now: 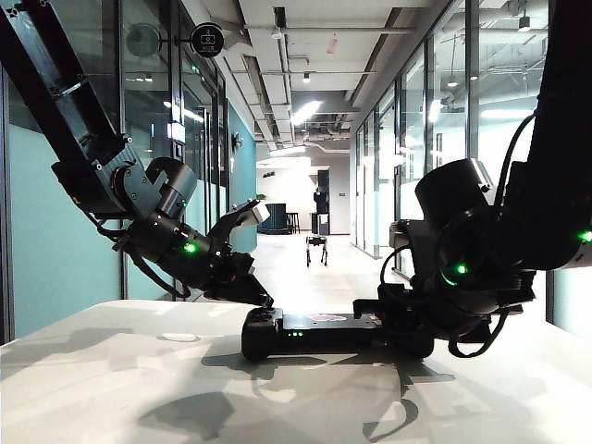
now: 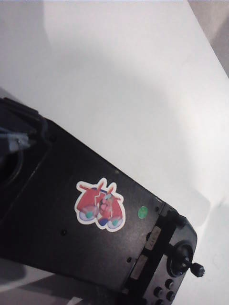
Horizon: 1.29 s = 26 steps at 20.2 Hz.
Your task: Push the left joystick on the remote control sitting on the white table backward to make the robot dog back up in a straight line until it returns close to you.
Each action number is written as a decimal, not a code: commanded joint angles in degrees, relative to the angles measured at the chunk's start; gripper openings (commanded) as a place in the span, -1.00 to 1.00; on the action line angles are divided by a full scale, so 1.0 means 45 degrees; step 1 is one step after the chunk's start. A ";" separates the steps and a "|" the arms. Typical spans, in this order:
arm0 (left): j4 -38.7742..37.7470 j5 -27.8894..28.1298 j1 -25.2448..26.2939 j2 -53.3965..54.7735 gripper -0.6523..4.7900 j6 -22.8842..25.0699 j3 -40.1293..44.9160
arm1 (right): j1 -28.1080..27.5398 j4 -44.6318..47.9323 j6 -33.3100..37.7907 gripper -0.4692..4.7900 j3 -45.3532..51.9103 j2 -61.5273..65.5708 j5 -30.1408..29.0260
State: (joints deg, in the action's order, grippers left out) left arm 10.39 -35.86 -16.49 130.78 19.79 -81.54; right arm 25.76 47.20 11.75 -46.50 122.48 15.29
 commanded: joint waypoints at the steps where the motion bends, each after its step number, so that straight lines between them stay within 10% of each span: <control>1: -0.0359 -0.0374 -0.0024 -0.0019 -0.78 0.0291 -0.0034 | -0.0005 0.0223 0.0058 -0.07 -0.0073 -0.0049 0.0097; 26: 0.0782 -0.0233 -0.0010 -0.0015 -0.78 0.0947 -0.0068 | -0.0005 0.0228 0.0058 -0.07 -0.0078 -0.0049 0.0092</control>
State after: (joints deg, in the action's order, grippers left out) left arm 13.72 -36.27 -16.51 130.78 23.53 -81.69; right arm 25.76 47.22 11.75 -46.54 122.48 15.31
